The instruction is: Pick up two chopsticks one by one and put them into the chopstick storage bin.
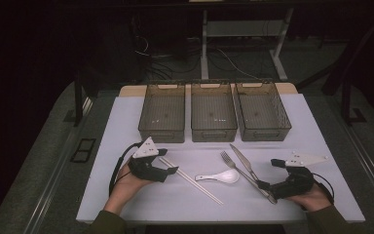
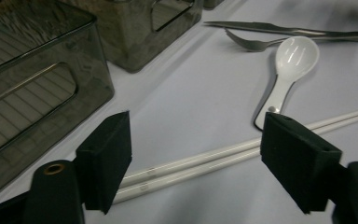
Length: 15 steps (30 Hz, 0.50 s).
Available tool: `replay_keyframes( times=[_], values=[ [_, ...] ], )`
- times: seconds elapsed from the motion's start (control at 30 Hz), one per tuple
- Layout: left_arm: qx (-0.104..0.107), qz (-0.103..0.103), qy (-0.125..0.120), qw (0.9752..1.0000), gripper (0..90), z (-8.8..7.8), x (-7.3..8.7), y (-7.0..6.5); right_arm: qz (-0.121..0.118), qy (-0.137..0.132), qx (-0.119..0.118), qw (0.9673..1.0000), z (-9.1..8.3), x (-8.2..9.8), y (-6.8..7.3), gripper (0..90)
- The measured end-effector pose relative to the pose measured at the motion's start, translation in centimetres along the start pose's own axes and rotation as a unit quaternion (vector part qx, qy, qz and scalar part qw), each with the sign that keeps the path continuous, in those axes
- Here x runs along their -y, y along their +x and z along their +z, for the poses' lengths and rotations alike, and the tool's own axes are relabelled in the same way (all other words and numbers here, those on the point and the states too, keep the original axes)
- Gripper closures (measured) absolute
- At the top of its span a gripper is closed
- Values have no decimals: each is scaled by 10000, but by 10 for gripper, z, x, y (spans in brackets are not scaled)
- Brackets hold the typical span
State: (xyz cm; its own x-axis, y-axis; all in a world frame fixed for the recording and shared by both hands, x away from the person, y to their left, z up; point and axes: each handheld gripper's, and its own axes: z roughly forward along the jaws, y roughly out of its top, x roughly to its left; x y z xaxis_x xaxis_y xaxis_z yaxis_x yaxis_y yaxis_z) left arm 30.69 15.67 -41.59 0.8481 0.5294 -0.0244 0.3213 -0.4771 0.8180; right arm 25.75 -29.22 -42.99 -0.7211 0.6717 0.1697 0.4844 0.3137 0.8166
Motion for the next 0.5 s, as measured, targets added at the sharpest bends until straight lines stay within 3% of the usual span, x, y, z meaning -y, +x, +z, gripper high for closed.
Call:
replay_keyframes(
  times=[0.17,0.5],
  values=[
    [-45,21,3,10000,361,3,-2,5,19,-3,0,10000,0,0,-1,8],
    [-114,31,256,9996,554,15,-7,18,24,3,13,10000,0,0,-1,8]
  ],
)
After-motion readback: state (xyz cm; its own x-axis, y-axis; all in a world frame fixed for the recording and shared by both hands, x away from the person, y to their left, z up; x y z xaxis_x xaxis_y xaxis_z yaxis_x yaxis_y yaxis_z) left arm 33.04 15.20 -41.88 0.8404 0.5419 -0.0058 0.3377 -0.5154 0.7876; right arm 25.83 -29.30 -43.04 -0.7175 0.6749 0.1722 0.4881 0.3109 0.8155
